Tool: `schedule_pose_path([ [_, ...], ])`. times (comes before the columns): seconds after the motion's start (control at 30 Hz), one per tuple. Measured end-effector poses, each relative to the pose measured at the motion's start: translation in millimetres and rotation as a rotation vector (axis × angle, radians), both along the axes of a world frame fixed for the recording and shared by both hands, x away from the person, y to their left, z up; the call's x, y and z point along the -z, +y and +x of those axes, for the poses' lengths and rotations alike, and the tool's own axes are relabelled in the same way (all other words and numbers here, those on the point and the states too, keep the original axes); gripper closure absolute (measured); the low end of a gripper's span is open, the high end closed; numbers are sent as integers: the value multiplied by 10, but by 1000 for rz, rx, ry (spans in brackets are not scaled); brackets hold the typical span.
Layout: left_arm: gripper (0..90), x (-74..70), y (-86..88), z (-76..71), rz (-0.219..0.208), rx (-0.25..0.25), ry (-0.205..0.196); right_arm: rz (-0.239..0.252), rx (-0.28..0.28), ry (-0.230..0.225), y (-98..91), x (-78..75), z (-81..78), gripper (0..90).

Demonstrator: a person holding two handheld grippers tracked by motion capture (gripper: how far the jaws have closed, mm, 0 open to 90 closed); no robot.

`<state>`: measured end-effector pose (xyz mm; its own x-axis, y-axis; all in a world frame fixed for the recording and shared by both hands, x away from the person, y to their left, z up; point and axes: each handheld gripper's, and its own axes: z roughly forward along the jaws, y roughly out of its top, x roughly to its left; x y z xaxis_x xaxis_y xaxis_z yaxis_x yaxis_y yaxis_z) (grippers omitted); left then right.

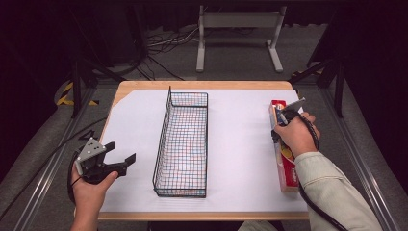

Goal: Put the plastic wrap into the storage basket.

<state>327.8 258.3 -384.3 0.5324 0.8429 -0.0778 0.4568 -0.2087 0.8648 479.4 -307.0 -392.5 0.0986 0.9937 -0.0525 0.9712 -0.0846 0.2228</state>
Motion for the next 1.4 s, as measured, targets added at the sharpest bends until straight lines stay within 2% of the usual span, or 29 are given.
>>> schedule_pose_path([
  [0.1, 140, 4, -2, 6, 2, 1, -1, 6, 8, 0, -2, -6, -2, 405],
  [0.27, 140, 7, 3, 7, -2, -1, -1, 51, 53, -2, 2, -23, -12, 411],
  [0.37, 140, 8, 8, 7, -5, -3, -1, 69, 57, -11, 24, -59, -16, 412],
  [0.63, 140, 12, 1, 14, -9, -3, 1, 82, 70, -17, 85, -180, -35, 413],
  [0.77, 140, 15, 5, 26, -4, -6, -1, 112, 77, -39, 154, -316, -50, 411],
  [0.83, 140, 16, 9, 33, -4, -8, -3, 111, 80, -52, 195, -369, -57, 411],
  [1.1, 140, 32, -9, 82, 21, -6, -7, 144, 78, -72, 351, -552, -81, 410],
  [1.23, 141, 29, 0, 105, 3, -7, -8, 168, 78, -75, 436, -598, -96, 410],
  [1.4, 143, 32, -7, 119, 0, -2, -5, 182, 70, -77, 558, -656, -94, 410],
])
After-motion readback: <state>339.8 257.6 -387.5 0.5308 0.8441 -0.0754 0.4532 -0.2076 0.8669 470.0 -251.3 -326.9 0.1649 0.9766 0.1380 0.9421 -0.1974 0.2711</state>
